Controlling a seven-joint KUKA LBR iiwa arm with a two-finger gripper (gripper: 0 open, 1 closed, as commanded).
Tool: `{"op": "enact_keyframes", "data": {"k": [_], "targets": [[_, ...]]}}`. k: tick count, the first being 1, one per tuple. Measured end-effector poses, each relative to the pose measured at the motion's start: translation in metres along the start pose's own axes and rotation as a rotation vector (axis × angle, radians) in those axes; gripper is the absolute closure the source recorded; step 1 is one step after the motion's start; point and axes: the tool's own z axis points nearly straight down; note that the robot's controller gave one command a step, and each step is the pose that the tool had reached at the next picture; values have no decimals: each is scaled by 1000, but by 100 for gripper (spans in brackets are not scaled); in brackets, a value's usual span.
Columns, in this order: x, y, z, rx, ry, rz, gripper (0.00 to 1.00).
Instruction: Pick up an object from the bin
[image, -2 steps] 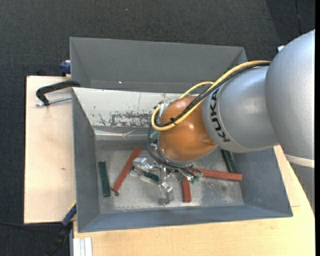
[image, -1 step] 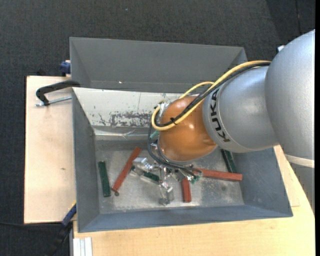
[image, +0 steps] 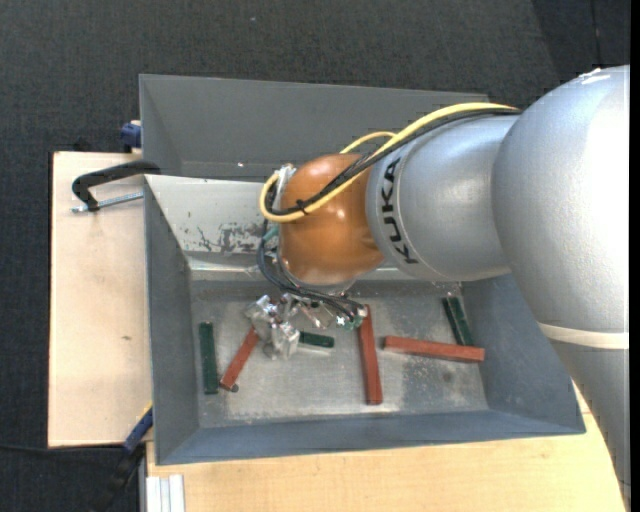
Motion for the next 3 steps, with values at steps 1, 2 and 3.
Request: {"op": "enact_keyframes", "data": {"k": [1,2,3], "targets": [[4,0,4,-3,14,1,0],[1,0,1,-1,3,1,100],[4,0,4,-3,14,1,0]]}}
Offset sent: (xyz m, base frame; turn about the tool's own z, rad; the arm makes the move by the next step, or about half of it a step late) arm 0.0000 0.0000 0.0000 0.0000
